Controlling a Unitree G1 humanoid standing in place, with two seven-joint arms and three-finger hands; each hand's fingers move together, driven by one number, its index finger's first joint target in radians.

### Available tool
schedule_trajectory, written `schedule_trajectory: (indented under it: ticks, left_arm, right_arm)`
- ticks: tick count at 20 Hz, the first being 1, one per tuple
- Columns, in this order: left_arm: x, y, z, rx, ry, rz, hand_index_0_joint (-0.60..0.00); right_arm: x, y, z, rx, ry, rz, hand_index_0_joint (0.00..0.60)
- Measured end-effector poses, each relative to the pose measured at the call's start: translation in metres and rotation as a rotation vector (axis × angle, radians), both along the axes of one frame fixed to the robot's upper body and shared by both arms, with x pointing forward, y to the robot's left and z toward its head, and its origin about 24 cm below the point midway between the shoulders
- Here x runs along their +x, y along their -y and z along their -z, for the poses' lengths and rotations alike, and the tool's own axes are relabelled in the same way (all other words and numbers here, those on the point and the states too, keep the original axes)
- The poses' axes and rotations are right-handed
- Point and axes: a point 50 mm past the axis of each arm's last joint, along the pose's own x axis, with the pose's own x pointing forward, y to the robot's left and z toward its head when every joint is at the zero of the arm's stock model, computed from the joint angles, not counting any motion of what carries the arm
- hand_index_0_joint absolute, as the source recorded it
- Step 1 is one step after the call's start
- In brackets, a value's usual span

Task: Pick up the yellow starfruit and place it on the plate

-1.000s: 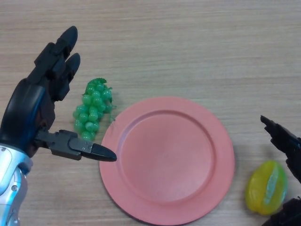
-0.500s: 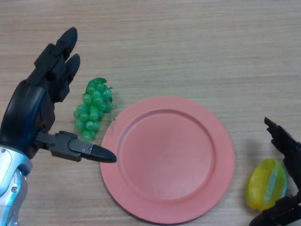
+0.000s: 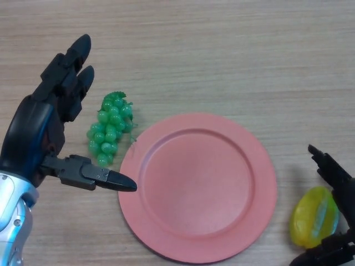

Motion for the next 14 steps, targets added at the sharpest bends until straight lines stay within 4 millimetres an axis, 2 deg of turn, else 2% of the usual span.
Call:
schedule_trajectory:
  ticks: [2, 11, 14]
  left_arm:
    - [0.0, 0.0, 0.0, 0.0, 0.0, 0.0, 0.0]
    - [0.0, 0.0, 0.0, 0.0, 0.0, -0.001, 0.0]
    - [0.0, -0.001, 0.0, 0.0, -0.003, -0.002, 0.0]
  right_arm:
    - [0.0, 0.0, 0.001, 0.0, -0.004, 0.002, 0.6]
    - [0.001, 0.002, -0.004, 0.015, 0.006, 0.03, 0.6]
    - [0.007, -0.004, -0.029, 0.047, 0.069, 0.004, 0.6]
